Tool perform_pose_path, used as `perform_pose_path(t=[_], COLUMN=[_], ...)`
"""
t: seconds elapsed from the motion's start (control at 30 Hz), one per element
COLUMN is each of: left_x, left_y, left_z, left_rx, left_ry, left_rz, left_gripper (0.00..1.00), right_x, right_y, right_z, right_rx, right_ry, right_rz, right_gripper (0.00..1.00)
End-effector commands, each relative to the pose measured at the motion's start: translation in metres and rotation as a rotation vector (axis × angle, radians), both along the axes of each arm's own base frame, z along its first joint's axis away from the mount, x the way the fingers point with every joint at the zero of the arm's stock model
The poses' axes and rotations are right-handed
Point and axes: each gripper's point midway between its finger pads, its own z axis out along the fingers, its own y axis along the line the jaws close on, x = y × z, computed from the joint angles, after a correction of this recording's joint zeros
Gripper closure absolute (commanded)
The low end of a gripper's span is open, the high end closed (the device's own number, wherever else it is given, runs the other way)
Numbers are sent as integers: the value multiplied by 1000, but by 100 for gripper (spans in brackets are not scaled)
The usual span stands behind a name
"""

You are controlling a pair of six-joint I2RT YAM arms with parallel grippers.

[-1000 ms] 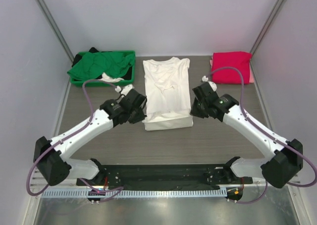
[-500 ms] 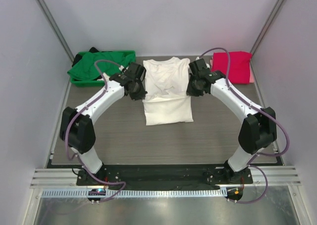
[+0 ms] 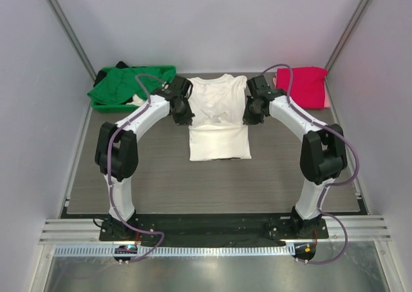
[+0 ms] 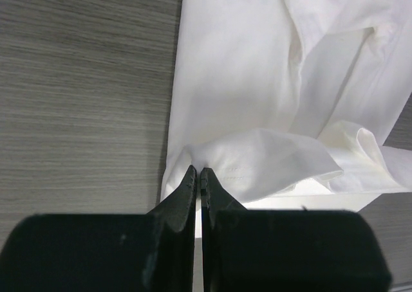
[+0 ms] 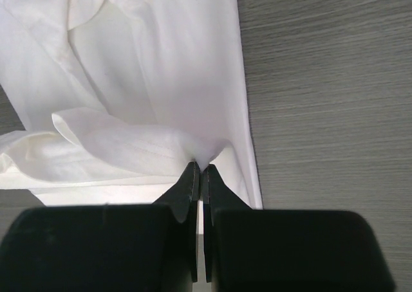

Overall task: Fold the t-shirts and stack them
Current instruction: Fold the tshirt

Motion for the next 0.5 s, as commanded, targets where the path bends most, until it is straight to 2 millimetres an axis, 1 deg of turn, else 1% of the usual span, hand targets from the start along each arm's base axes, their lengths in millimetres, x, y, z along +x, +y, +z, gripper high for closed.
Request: perform_pose_path(t=[0.0,0.03,0.07,0.1,0.13,0.17,0.2,0.23,0.27,0.3,0.33,0.37,0.4,0.43,0.47], left_x=[16,21,23,25,31,34,38,45,61,65,74,96,88,89,88], left_y=[-3,-3,-4,-2,-2,0,2,5,2,-4,1,-4,2,2,1], left_z=[5,-1,-3,-8,-5,-15,-16,-15,-11,-1,4,31,35,46,58], left_rx=[-20,-16,-15,-8,-10,-1,3,-23,-48,-95,-97,-117,-100,-97,-105], left_ry=[-28,-18,-17,-4,-13,6,10,16,1,18,20,-42,0,-12,-25], left_rz=[-18,-15,-17,-16,-13,-8,-3,0,-1,-20,-8,-9,-4,-9,-10], left_gripper=[100,100,100,100,100,96,91,84,62,52,47,36,33,32,31], right_x=[22,24,27,30,33,41,47,51,69,79,97,106,111,115,114], right_y=[3,2,2,2,1,1,0,3,3,2,4,-1,-2,-3,-4], right_z=[10,7,5,-4,-7,-3,-15,-16,-2,2,13,22,29,43,51], right_rx=[17,19,21,17,25,26,20,54,92,107,122,130,127,129,131], right_ry=[-58,-52,-51,-33,-25,-41,-19,-4,-33,-37,-54,-59,-62,-65,-72], right_rz=[17,16,15,15,14,13,7,18,13,6,8,2,2,6,16], right_gripper=[99,99,99,99,99,99,93,83,71,48,41,37,34,33,32])
